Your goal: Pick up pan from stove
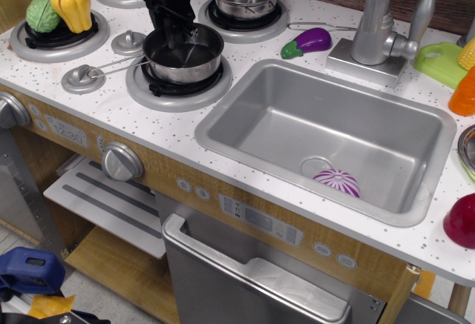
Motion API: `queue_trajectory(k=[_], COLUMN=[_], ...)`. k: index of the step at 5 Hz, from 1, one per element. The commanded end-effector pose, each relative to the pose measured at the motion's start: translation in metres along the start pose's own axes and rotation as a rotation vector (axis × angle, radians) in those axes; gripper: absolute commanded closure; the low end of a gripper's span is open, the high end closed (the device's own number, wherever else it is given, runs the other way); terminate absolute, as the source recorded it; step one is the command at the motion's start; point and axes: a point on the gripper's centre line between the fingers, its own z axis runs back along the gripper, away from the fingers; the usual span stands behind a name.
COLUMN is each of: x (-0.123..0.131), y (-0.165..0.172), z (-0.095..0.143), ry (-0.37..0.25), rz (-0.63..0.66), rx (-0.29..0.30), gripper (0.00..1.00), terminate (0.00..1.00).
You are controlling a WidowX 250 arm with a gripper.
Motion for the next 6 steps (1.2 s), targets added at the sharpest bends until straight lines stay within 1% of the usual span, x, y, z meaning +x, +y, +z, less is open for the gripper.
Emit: queue_trajectory(k=[1,2,4,5,6], x=[0.010,0.013,0.019,0.019,0.018], y=[0.012,0.012,0.019,0.021,0.018], z=[0.042,0.065,0.124,0.142,0.158], ry=[-0.014,0.008,0.040,0.054,0.062], rz=[0.005,0.002,-0.039,-0.041,-0.038], rx=[0.076,0.114,0.226,0.244,0.250], gripper=[1.00,1.00,1.00,1.00,1.00], terminate=[0.00,0.00,0.00,0.00,0.00])
